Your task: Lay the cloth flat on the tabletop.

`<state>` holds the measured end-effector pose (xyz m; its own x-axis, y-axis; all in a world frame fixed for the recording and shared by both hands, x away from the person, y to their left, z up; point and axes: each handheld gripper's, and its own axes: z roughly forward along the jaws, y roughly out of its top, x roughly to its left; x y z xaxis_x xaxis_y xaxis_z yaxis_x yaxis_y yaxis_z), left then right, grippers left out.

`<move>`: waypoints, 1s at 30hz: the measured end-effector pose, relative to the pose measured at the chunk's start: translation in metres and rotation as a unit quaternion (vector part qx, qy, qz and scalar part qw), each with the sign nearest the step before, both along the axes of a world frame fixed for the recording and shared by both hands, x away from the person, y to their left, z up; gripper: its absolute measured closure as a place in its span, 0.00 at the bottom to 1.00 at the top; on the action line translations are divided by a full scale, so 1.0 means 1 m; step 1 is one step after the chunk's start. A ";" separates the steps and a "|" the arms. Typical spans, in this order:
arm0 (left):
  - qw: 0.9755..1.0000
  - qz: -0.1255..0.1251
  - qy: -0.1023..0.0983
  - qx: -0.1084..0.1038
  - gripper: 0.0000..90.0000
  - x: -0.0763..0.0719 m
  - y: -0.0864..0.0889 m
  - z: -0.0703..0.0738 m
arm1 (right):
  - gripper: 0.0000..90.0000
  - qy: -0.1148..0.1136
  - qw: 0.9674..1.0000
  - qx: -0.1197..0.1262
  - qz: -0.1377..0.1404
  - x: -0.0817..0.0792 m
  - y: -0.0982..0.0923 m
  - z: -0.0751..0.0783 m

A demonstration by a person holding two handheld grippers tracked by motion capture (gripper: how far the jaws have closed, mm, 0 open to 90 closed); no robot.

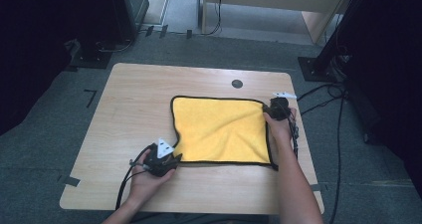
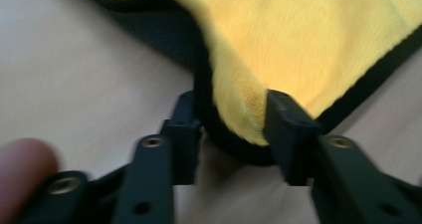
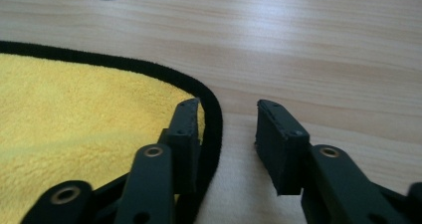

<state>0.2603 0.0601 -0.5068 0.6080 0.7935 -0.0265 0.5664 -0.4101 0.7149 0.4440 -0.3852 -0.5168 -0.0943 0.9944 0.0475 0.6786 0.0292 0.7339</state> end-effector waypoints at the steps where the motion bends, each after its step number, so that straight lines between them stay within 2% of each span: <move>1: 1.000 0.005 -0.001 -0.010 0.54 -0.003 0.006 0.001 | 0.62 0.007 1.000 -0.001 0.002 -0.002 -0.001 0.002; 2: 1.000 0.010 -0.001 -0.017 0.51 -0.004 0.011 0.004 | 0.60 0.011 1.000 0.000 0.005 -0.005 -0.001 0.004; 5: 0.999 0.033 -0.024 -0.019 0.49 -0.003 0.018 0.011 | 0.57 -0.003 1.000 0.007 0.027 -0.022 0.001 0.013; 7: 0.999 0.042 -0.023 -0.010 0.49 0.004 0.019 0.013 | 0.56 -0.008 0.999 0.012 0.039 -0.038 0.003 0.021; 9: 0.998 0.056 -0.028 0.007 0.49 0.009 0.019 0.013 | 0.54 -0.010 0.999 0.024 0.040 -0.057 0.003 0.030; 12: 0.998 0.056 -0.018 0.035 0.50 0.015 0.017 0.006 | 0.53 -0.005 0.998 0.047 0.048 -0.090 0.002 0.038; 14: 0.997 0.052 -0.007 0.048 0.49 0.016 0.015 0.000 | 0.52 0.003 0.997 0.050 0.055 -0.111 0.003 0.040; 18: 0.997 0.048 -0.018 0.063 0.48 0.014 0.014 -0.001 | 0.52 0.020 0.996 0.046 0.074 -0.147 0.009 0.033; 20: 0.997 0.048 -0.019 0.066 0.49 0.013 0.016 -0.001 | 0.52 0.029 0.996 0.025 0.077 -0.160 0.013 0.027; 21: 0.996 0.051 -0.016 0.064 0.51 0.012 0.017 -0.001 | 0.55 0.033 0.997 0.013 0.069 -0.166 0.015 0.024; 23: 0.996 0.056 -0.016 0.066 0.51 0.010 0.020 -0.001 | 0.59 0.045 0.997 0.024 0.061 -0.176 0.016 0.019; 25: 0.996 0.059 -0.014 0.063 0.51 0.009 0.024 -0.001 | 0.70 0.051 0.996 0.013 0.068 -0.186 0.020 0.016; 27: 0.996 0.064 -0.011 0.059 0.51 0.008 0.028 -0.001 | 0.80 0.059 0.995 0.013 0.079 -0.196 0.025 0.013; 29: 0.996 0.063 -0.013 0.062 0.51 0.007 0.029 -0.001 | 0.86 0.058 0.994 -0.007 0.094 -0.205 0.030 0.010; 30: 0.996 0.064 -0.016 0.064 0.51 0.006 0.029 -0.001 | 0.89 0.056 0.994 -0.008 0.095 -0.209 0.032 0.010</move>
<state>0.2661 0.0892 -0.5081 0.5009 0.8600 0.0977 0.5976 -0.4254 0.6796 0.2350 -0.3536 -0.5066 -0.2745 0.9602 0.0525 0.7376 0.1752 0.6521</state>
